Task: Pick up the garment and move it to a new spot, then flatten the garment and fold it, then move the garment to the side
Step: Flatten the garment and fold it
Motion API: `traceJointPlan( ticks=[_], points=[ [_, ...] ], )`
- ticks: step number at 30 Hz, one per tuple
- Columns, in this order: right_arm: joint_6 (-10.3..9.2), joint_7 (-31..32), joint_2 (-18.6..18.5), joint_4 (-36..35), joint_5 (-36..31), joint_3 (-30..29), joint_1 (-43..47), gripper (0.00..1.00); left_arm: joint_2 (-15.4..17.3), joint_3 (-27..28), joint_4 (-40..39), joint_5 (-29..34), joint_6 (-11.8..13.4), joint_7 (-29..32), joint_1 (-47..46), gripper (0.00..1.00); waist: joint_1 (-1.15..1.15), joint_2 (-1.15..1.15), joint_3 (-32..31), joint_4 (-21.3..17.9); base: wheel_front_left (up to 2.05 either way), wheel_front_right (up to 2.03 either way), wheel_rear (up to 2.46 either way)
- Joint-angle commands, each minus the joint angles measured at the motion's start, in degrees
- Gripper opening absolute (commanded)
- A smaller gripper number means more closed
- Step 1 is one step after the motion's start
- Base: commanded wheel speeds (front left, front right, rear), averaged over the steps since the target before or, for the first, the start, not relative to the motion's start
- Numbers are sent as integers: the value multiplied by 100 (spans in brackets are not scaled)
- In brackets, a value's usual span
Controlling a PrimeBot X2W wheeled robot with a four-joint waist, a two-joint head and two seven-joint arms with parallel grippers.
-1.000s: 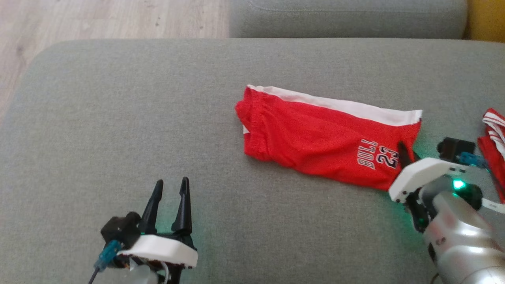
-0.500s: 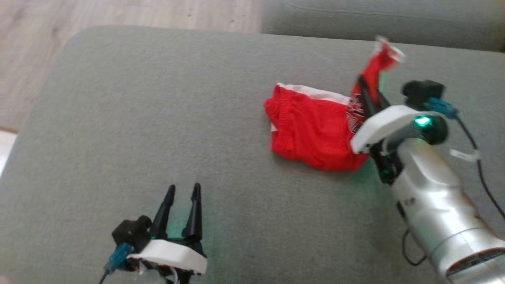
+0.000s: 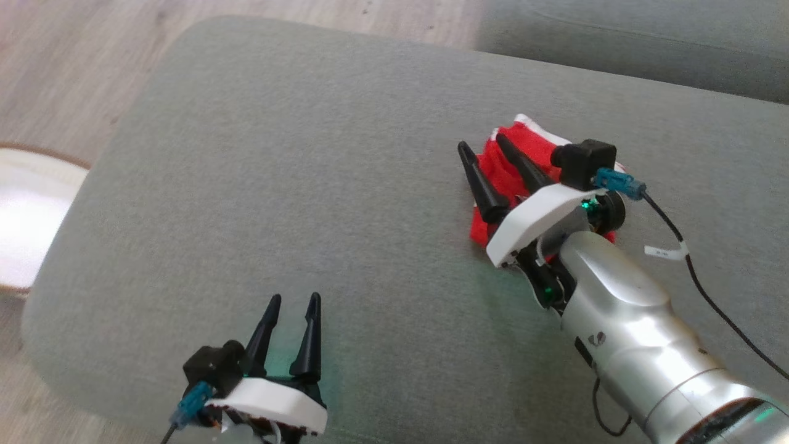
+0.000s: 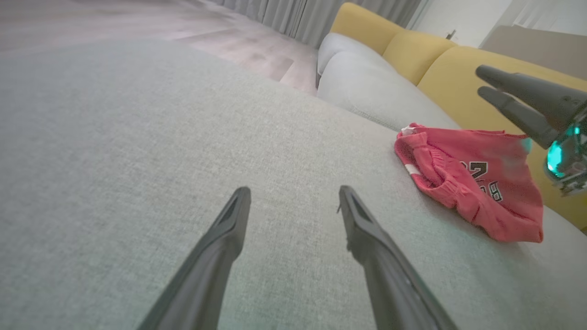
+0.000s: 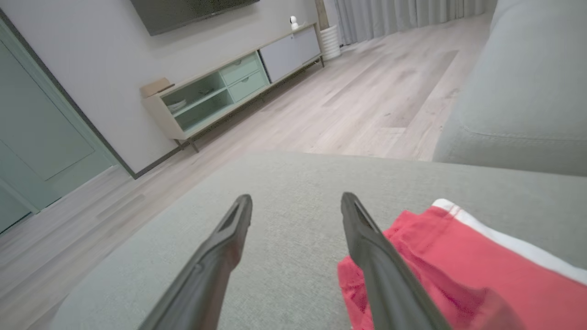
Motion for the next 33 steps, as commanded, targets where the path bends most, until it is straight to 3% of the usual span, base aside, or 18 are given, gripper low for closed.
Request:
traceJointPlan(
  ticks=[1,5,9,10,11,19,25,33],
  points=[
    [-4,-120,47,-113,1,31,5,100,38,219,-175,51,10,-30,-211,100,0,0,-54,-158,0,0,0],
    [-4,-207,-2,42,-288,-253,4,100,38,355,-240,146,10,-30,-210,100,0,0,-133,-511,0,0,0],
    [-4,-213,-246,-304,-967,-1216,244,100,38,533,-284,307,10,-30,-251,100,0,0,-199,-859,0,0,0],
    [-4,-213,-246,-304,-967,-1216,244,100,38,533,-284,307,10,-30,-251,100,0,0,-199,-859,0,0,0],
    [-4,-214,-295,-473,-1348,-1729,492,100,38,637,-294,407,10,-30,-261,100,0,0,-235,-1002,0,0,0],
    [-4,-215,-169,-1092,-2680,-3232,1520,100,38,1134,-404,1027,46,-30,-189,100,0,0,-410,-1376,0,0,0],
    [-4,-215,1,-1320,-3199,-3674,2233,100,38,1375,-520,1346,159,-30,129,100,0,0,-592,-1551,0,0,0],
    [-4,-216,46,-1429,-3143,-3634,2626,100,38,1416,-658,1250,275,-30,506,100,0,0,-642,-1640,0,0,0]
  ],
)
